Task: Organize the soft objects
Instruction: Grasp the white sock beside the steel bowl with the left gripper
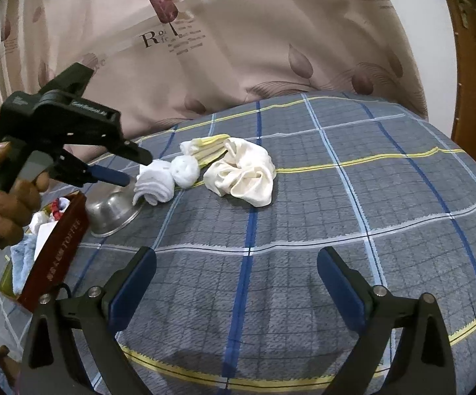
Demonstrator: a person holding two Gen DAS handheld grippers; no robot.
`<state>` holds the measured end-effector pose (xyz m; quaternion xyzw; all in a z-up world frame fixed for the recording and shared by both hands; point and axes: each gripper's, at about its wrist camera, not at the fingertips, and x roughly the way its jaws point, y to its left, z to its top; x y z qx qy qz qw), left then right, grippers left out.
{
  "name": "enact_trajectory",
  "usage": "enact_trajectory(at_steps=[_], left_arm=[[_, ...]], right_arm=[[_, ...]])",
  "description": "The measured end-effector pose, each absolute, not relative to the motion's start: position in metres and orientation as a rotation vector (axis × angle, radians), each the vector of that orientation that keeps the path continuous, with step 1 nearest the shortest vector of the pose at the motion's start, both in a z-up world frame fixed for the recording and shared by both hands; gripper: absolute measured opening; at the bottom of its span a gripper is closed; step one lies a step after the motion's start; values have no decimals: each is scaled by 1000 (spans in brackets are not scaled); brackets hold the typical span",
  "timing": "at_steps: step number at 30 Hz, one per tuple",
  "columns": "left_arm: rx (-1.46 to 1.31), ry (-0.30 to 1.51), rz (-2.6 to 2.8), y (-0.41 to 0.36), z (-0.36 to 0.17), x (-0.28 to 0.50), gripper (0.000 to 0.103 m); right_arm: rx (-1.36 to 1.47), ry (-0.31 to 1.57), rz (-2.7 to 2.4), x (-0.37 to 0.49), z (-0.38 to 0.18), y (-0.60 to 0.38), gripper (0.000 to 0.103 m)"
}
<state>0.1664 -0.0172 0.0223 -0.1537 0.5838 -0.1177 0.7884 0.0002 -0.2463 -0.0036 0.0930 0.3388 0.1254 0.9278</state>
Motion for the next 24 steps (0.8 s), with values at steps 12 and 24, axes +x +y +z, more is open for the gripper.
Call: enact_trajectory(at_steps=[12,24], left_arm=[[-334,1325,-168,-25,2,183,54],[-396,1276,-181,-22,-12,175,15]], right_arm=[[199,693,286,-1,-3,-246,98],[207,696,291,-1,-3,-247,98]])
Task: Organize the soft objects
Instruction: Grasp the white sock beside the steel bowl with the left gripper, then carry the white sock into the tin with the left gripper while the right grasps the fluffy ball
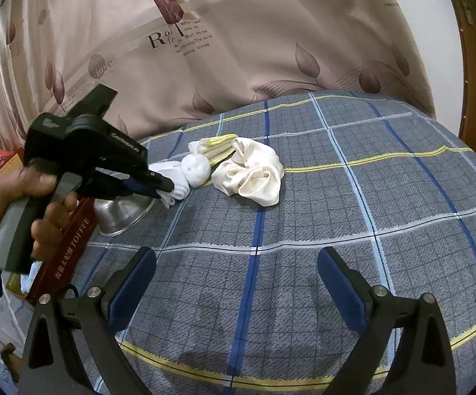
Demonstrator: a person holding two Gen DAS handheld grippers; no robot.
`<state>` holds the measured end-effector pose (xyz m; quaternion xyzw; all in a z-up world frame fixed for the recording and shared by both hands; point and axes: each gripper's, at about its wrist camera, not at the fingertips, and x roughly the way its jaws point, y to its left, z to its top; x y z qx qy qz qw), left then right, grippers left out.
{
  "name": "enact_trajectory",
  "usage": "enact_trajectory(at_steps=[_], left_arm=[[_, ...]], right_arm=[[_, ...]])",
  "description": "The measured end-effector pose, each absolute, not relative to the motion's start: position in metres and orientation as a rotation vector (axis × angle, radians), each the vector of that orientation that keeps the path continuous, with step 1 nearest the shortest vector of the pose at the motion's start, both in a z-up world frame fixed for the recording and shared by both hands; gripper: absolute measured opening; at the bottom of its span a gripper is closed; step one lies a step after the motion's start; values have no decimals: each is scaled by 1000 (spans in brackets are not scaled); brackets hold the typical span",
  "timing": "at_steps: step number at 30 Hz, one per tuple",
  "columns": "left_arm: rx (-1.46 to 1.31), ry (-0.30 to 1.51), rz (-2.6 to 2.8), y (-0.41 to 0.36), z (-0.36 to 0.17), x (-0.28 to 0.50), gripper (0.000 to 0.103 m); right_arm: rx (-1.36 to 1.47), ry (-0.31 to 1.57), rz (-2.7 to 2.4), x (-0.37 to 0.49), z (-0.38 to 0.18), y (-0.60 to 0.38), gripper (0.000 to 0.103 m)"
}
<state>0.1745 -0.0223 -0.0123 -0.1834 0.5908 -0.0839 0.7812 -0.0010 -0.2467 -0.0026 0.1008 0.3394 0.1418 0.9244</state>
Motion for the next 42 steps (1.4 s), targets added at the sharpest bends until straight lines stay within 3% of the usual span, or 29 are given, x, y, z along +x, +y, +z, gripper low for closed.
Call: enact_trajectory(at_steps=[11,12,14,15,22,26,39,42], left_arm=[[-296,1078,-251,-28,38,117,15],[-292,1059,-252,-25,43,111,15],[-305,1033,-254,-17,50,100,15],[-310,1025,-255,-13,52,95,15],[-355,980,-215,29,64,55,16],[-392,956,-176,56,69,36,16],[-404,900,-94,109,86,-5,17],[-420,896,-83,120,88,-12,17]], right_arm=[[251,739,334,11,2,-250,97],[244,740,345,15,4,-248,96],[237,746,398,26,14,-239,78],[235,754,427,33,18,-233,75],[193,794,589,86,38,-182,71],[141,866,590,120,26,-155,56],[70,957,479,178,-12,-122,55],[63,967,469,184,-16,-120,47]])
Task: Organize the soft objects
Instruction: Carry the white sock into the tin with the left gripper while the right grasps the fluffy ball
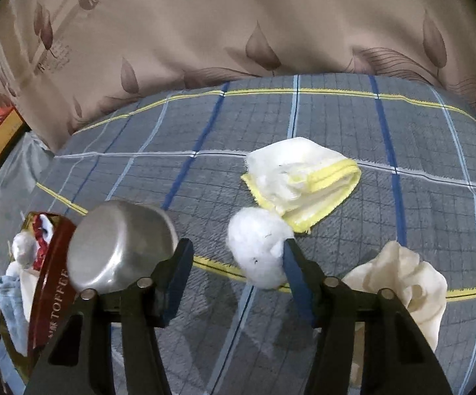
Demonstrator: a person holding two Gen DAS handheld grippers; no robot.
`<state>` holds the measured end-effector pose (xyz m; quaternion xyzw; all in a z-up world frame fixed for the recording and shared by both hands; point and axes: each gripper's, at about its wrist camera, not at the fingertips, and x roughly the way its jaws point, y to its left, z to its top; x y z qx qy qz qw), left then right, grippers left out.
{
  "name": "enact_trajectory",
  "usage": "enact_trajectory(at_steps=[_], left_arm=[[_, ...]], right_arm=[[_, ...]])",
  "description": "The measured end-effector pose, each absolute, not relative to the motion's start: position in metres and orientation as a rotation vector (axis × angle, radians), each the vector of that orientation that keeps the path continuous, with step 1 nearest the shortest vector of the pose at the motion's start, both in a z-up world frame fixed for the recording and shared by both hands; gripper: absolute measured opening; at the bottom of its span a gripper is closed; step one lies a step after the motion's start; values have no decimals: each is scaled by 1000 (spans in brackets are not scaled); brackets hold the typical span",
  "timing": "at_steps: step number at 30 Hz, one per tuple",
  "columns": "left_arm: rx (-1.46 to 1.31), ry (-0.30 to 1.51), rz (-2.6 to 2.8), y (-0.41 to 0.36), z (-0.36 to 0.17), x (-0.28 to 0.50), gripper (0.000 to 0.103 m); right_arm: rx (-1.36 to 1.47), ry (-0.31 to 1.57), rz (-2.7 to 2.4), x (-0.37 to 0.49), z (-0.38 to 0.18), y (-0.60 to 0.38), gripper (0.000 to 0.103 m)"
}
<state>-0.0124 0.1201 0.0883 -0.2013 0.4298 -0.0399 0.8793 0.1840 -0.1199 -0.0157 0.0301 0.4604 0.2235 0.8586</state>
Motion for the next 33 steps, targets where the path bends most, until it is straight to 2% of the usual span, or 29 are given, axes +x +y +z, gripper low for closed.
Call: enact_trajectory(at_steps=[2,5,6,13,18,26,33], left_arm=[[-427,897,-74,125,89,-16,17],[-432,899,-60,132,88,-21,18],[-432,900,-52,134,88,-23,18],[-421,893,14,159,95,-38,18],[-414,895,70,180,97,-45,18],[-363,916,62,181,95,-29,18],[-341,981,-2,161,70,26,19]], right_arm=[[43,969,461,187,-18,-119,29],[44,977,458,187,-18,-124,16],[53,971,460,185,-16,-126,15],[122,853,556,109,11,-140,14],[93,816,560,51,6,-145,14],[105,819,507,37,-11,-162,14],[119,826,492,38,-14,-164,14]])
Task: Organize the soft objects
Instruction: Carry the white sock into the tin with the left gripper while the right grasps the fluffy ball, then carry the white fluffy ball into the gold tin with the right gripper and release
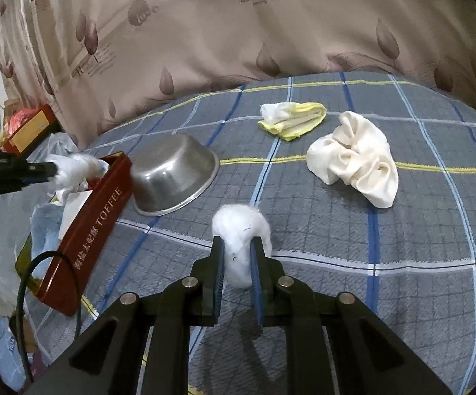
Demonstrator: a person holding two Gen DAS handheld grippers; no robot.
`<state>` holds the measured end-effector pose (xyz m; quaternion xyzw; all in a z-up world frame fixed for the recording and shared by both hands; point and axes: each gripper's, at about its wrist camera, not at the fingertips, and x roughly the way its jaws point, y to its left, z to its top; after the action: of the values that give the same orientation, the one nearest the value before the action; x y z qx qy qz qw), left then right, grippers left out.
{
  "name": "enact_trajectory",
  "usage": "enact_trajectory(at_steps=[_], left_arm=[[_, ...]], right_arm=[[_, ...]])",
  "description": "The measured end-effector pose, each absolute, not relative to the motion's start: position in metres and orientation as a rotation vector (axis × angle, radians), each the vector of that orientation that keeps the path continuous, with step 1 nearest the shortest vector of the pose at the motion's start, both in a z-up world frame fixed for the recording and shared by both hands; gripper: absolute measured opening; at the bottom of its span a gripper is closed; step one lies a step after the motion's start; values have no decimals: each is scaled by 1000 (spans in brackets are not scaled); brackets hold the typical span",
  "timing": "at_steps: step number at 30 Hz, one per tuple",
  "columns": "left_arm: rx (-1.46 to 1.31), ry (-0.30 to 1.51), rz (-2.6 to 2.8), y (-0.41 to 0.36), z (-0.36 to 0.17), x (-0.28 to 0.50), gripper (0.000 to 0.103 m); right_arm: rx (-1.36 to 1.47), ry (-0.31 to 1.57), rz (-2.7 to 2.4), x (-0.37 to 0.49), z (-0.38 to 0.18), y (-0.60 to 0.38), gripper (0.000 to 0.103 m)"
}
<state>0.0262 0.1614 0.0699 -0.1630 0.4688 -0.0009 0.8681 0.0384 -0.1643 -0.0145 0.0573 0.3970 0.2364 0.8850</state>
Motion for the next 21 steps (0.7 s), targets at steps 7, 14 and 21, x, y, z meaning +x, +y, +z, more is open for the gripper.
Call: enact_trajectory(at_steps=[7,14,21], left_arm=[[-359,1049,-29,156,42,64,19],[-289,1082,-52,139,38,63,23],[-249,970,19,139,69,23,47]], right_arm=[[129,832,498,39,-15,-165,14],[137,836,506,39,-16,-164,14],[136,839,503,40,-18,-165,14]])
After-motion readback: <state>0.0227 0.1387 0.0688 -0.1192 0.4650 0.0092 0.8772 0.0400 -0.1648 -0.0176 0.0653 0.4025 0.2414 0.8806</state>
